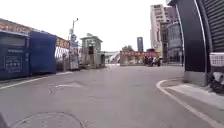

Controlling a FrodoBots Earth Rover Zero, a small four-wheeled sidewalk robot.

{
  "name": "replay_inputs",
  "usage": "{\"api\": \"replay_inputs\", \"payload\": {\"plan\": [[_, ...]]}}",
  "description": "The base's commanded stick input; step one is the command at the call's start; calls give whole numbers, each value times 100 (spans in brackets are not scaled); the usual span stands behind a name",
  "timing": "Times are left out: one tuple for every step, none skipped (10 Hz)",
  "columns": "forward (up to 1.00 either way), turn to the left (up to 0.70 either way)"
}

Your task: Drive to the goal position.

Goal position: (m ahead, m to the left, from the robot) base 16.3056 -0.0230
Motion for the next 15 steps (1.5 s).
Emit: {"api": "replay_inputs", "payload": {"plan": [[45,0],[45,0],[45,0],[45,0],[45,0],[45,0],[45,0],[45,0],[45,0],[45,0],[45,0],[45,0],[45,0],[45,0],[45,0]]}}
